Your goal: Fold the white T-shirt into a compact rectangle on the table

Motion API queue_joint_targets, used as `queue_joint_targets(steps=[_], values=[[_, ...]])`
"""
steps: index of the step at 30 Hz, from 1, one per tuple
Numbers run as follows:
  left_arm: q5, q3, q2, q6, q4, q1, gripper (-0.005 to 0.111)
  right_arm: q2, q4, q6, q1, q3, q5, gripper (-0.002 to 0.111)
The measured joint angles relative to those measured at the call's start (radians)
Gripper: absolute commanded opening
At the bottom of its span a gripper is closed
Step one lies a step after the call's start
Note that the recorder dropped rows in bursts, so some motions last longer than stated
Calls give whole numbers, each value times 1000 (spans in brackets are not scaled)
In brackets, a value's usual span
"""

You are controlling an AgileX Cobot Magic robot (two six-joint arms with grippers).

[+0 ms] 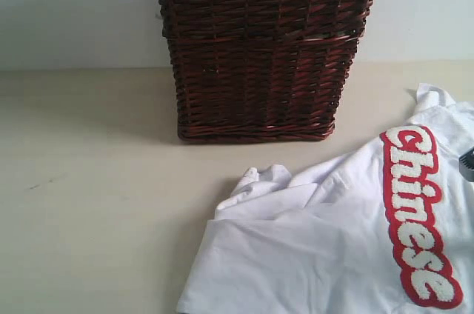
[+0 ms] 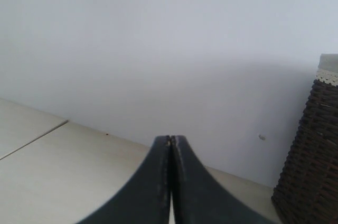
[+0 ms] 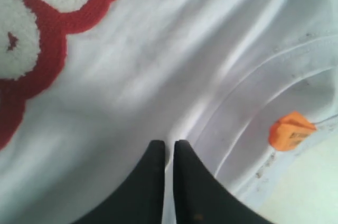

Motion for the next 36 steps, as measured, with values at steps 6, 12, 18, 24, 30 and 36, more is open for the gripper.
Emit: queue_joint_targets(steps=[6, 12, 18, 24, 30, 36], values=[[0, 0, 0, 0, 0, 0, 0, 2, -7, 18, 0, 0, 7, 7], [0, 0, 0, 0, 0, 0, 0, 80, -18, 24, 0, 0, 63, 7], [0, 0, 0, 0, 0, 0, 0, 97, -101, 139, 0, 0, 60, 7], [0, 0, 0, 0, 0, 0, 0, 101, -388, 431, 0, 0, 50, 7], [0, 0, 0, 0, 0, 0, 0, 101, -481, 511, 0, 0, 27, 7], [0, 0, 0, 0, 0, 0, 0, 9, -454, 519, 0, 4, -60, 36]])
